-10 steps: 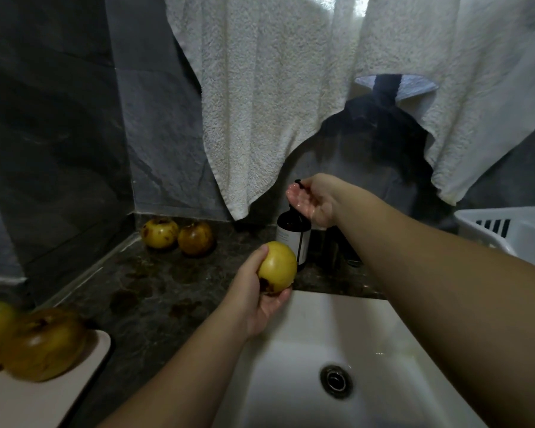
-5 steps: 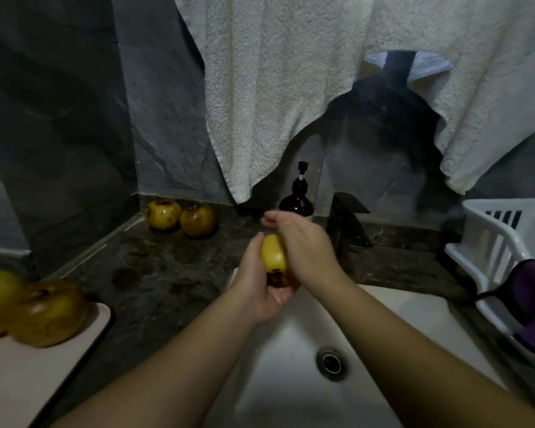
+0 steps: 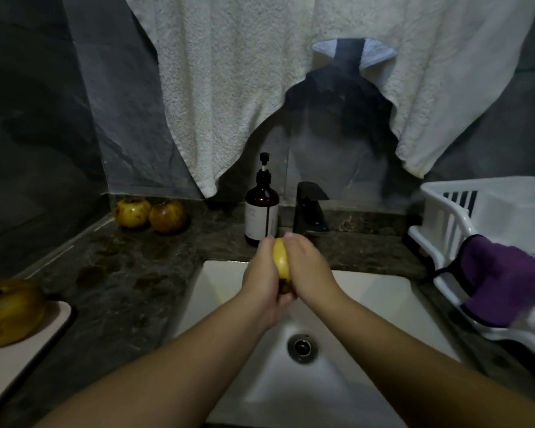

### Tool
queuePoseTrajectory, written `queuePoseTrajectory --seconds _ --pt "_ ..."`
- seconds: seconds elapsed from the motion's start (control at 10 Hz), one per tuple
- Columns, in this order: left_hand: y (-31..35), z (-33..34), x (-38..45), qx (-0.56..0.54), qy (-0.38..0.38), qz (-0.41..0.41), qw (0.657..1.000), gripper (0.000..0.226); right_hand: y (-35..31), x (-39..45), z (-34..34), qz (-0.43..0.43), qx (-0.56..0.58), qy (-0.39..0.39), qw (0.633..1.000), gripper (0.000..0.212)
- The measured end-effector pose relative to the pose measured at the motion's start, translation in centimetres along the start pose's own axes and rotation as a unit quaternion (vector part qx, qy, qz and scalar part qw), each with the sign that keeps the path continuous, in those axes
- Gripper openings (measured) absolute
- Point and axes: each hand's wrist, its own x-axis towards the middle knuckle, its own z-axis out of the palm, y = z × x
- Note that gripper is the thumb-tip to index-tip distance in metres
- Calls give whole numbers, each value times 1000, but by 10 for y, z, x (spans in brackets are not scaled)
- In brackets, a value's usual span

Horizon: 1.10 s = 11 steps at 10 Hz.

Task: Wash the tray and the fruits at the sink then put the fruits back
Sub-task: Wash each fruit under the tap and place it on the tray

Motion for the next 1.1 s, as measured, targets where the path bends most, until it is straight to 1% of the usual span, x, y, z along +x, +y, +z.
queuePoseTrajectory --seconds 0.1,0.2,0.3,0.4,0.5,0.6,0.7,0.8,0.9,1.0,1.1 --pt "-21 2 6 403 131 169 890 47 10 -7 -1 -74 -154 38 985 48" --pt "-19 19 10 84 20 1 996 40 26 -1 -13 -48 -33 21 998 36" --pt "-11 -1 13 135 6 13 991 46 39 0 -9 -32 -46 2 998 47" --pt "-14 4 14 160 -25 -1 987 48 38 6 -14 -41 -30 31 998 36" --pt "-10 0 18 167 -19 15 986 49 38 11 -18 19 62 45 997 28" --pt "-13 -2 13 157 -46 -23 986 50 34 -2 -9 -75 -68 72 992 48" --pt "-13 -3 14 163 -27 -11 986 51 33 5 -17 -25 15 45 999 32" --pt "-12 -5 12 143 -28 17 989 44 33 -4 -6 -28 -20 52 998 42" --pt "-18 -6 8 140 -63 -4 988 40 32 -11 -4 -116 -108 83 984 48" --pt "-14 -3 9 130 -32 2 991 45 32 1 -14 10 88 39 995 31" --pt "-13 0 6 106 -43 11 993 44 33 -8 -1 -52 -52 20 997 54"
